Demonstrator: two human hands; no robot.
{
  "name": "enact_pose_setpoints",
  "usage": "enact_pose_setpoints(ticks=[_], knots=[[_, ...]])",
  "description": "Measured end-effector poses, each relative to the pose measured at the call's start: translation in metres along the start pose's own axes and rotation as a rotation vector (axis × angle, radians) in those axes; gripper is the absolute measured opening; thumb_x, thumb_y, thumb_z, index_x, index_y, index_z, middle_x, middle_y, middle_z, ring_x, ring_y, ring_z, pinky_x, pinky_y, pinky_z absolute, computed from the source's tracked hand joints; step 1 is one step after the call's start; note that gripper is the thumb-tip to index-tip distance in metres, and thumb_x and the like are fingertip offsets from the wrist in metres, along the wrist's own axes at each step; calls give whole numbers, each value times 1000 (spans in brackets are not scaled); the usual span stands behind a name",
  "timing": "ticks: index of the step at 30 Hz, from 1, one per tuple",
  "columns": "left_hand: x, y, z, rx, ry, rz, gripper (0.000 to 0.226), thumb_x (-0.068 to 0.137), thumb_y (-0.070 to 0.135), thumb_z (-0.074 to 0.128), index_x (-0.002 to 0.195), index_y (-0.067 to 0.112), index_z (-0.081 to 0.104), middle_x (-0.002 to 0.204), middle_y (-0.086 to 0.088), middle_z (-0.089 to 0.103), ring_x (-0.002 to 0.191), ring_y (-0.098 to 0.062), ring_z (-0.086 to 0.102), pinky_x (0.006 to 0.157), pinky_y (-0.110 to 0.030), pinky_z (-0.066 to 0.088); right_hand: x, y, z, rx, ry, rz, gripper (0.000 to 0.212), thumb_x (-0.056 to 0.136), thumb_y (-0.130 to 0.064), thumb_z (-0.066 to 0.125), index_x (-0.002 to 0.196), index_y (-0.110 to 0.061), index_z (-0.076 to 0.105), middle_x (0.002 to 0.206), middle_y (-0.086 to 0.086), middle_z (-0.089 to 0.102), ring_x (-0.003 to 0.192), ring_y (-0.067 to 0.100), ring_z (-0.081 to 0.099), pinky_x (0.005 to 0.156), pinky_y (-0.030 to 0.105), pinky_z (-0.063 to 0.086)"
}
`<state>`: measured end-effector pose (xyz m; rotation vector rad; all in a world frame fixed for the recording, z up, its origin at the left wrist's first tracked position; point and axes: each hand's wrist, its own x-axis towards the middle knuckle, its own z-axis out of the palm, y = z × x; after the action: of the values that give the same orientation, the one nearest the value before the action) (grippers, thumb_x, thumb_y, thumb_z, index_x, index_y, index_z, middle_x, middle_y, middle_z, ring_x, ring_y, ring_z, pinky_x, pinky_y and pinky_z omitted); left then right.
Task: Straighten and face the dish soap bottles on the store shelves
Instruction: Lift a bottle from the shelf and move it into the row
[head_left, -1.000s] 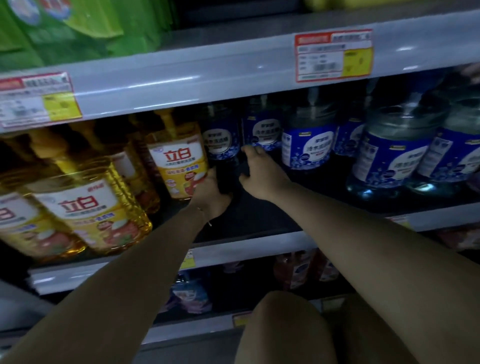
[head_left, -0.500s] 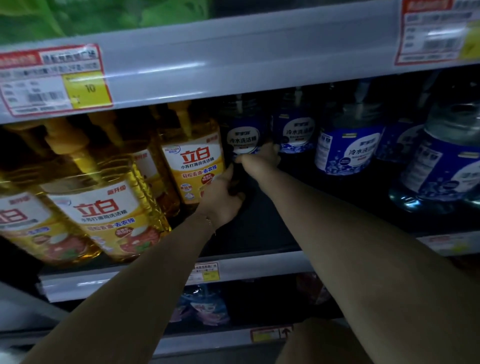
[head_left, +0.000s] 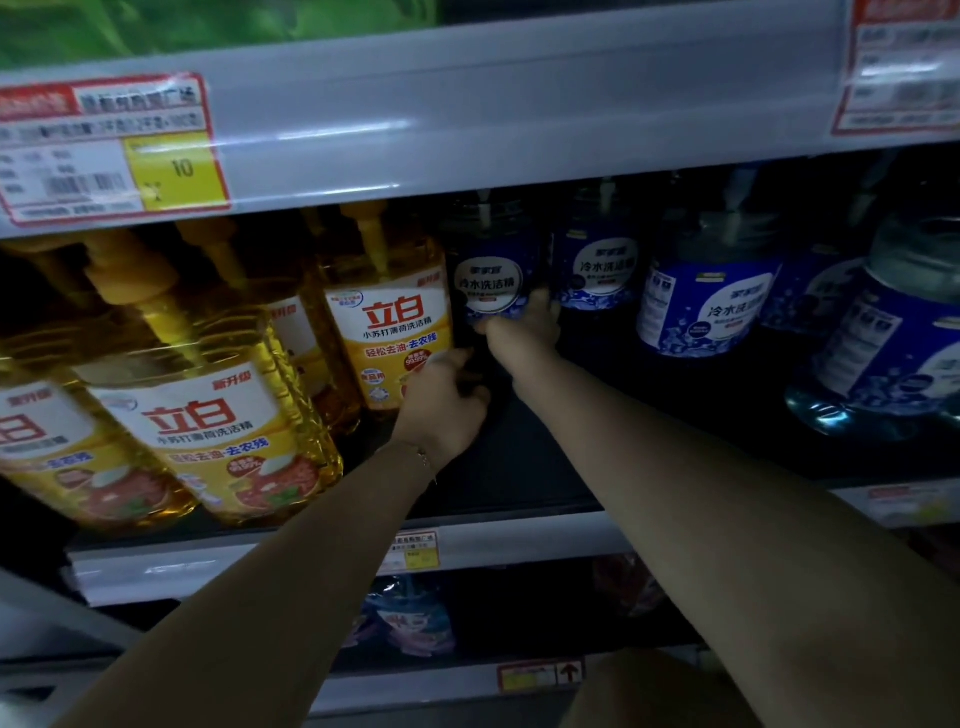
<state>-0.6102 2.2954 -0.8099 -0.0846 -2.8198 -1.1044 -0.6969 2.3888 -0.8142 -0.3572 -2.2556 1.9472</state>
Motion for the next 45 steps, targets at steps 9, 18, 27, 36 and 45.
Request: enact_pose_setpoints(ticks=[9,18,27,36,45], knots=[[-4,0,1,-46,-20,-49,51,94,6,54,143,13,42,128,-6,60,119,-16,54,99,-22,42,-8,-2,-19,173,22,-85,62,67,-9,80,117,-13,44,115,5,57,103,21,58,86,32,50],[-5,0,5,-93,17,-44,43,92,3,54,135,10,51,122,-9,62,111,-19,57,94,-25,45,-13,-2,-10,-196,105,-188,90,50,-43,87,121,-11,42,125,9,52,113,28,53,93,46,47],[-13,-1,5,-205,-53,-133,51,92,3,56,141,11,43,131,-6,55,122,-18,51,96,-20,40,-13,-19,-22,-142,-164,-136,50,60,-18,88,103,-7,65,101,8,69,85,17,63,70,26,47],[-20,6,3,-260,-84,-176,60,89,12,65,143,12,39,138,-5,53,125,-19,50,103,-27,40,-34,-4,-71,-88,-168,-282,79,52,-20,93,117,-16,48,121,2,63,106,17,62,88,34,52],[-14,38,10,-454,-244,-120,118,58,9,91,150,20,18,144,-2,46,129,-20,46,107,-44,42,-73,4,-184,-36,-408,-211,78,62,-3,86,129,-25,52,116,-15,63,100,-5,60,81,22,56]])
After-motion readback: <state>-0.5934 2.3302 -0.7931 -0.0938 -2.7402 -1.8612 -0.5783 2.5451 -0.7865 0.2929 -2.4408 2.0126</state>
